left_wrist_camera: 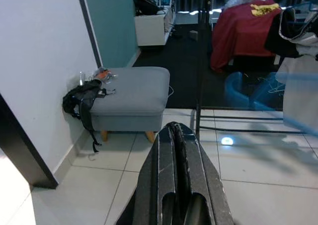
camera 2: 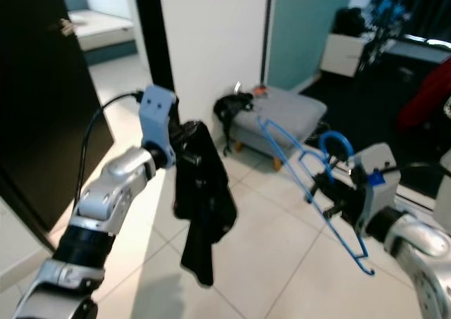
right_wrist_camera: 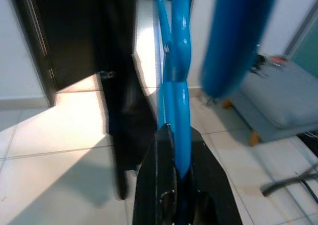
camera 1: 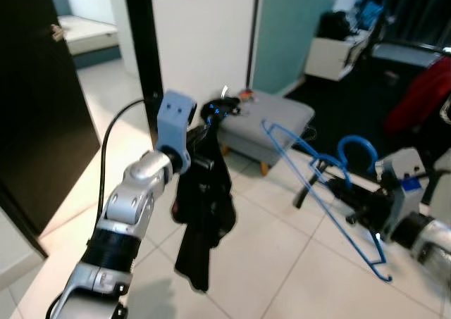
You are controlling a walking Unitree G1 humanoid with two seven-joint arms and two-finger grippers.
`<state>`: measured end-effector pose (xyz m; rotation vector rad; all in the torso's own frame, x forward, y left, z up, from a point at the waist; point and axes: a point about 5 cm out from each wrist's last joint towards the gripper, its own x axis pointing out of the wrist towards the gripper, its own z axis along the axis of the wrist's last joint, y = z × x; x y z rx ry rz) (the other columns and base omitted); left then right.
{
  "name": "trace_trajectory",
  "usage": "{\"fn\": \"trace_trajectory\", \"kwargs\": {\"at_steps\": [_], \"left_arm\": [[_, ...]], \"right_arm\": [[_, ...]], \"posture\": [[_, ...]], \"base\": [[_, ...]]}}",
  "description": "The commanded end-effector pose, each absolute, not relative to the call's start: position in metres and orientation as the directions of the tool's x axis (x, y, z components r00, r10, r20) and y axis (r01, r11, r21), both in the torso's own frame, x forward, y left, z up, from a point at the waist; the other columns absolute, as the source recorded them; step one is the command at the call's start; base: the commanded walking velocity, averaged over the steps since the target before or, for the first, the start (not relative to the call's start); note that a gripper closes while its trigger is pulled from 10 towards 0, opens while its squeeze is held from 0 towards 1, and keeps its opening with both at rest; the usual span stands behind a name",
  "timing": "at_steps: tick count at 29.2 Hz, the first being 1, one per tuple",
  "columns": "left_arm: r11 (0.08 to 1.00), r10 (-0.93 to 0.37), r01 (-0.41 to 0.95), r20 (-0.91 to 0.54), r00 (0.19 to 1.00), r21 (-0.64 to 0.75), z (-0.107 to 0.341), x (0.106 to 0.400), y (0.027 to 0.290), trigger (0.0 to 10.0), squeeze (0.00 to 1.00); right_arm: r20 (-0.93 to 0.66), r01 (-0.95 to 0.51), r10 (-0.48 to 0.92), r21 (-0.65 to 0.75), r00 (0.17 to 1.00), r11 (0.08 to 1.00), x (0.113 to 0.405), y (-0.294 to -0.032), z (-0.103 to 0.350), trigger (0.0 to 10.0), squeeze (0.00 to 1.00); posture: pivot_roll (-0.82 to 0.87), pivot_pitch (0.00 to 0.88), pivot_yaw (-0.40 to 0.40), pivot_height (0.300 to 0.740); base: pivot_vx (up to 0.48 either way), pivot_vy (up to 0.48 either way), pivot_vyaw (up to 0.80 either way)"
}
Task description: Hang hanger
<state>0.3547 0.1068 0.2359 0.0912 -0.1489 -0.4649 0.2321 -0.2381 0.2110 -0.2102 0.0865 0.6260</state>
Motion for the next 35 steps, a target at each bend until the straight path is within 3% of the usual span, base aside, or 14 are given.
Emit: {"fn": "trace_trajectory", "kwargs": {"at_steps": [1,4,10,17,19,25,35], "left_arm": [[0.887,-0.458,0.442,0.131,0.879,0.132,0.243,0.356,0.109,10.0,0.0],[0.867,-0.491,0.468,0.141,0.86,0.169,0.252,0.358,0.106,10.0,0.0],[0.839,-0.537,0.507,0.157,0.829,0.198,0.264,0.358,0.099,10.0,0.0],[0.732,-0.68,0.625,0.235,0.695,0.271,0.287,0.342,0.081,10.0,0.0],[0.694,-0.719,0.656,0.247,0.649,0.298,0.293,0.337,0.078,10.0,0.0],[0.658,-0.752,0.674,0.243,0.613,0.335,0.299,0.333,0.08,10.0,0.0],[0.621,-0.77,0.665,0.166,0.616,0.416,0.289,0.335,0.086,10.0,0.0]], "right_arm": [[-0.123,-0.625,0.613,-0.173,0.781,0.761,0.229,-0.235,0.218,10.0,0.0],[-0.094,-0.692,0.689,-0.184,0.719,0.698,0.219,-0.236,0.236,10.0,0.0],[-0.088,-0.736,0.735,-0.187,0.672,0.65,0.208,-0.239,0.249,10.0,0.0],[-0.126,-0.758,0.75,-0.176,0.65,0.628,0.204,-0.24,0.248,10.0,0.0],[-0.135,-0.756,0.746,-0.182,0.652,0.628,0.205,-0.242,0.25,10.0,0.0],[-0.169,-0.728,0.708,-0.187,0.686,0.66,0.209,-0.249,0.248,10.0,0.0],[-0.158,-0.689,0.672,-0.209,0.724,0.694,0.212,-0.256,0.254,10.0,0.0]], "posture": [[0.1,0.0,0.028,0.74],[0.1,0.0,0.033,0.74],[0.09,0.0,0.036,0.74],[0.1,0.0,0.034,0.74],[0.1,0.0,0.033,0.74],[0.1,0.0,0.033,0.74],[0.1,0.0,0.034,0.74]], "base": [[0.0,0.0,0.0],[0.0,0.0,0.0],[0.0,0.0,0.0],[0.0,0.0,0.0],[0.0,0.0,0.0],[0.0,0.0,0.0],[0.0,0.0,0.0]]}}
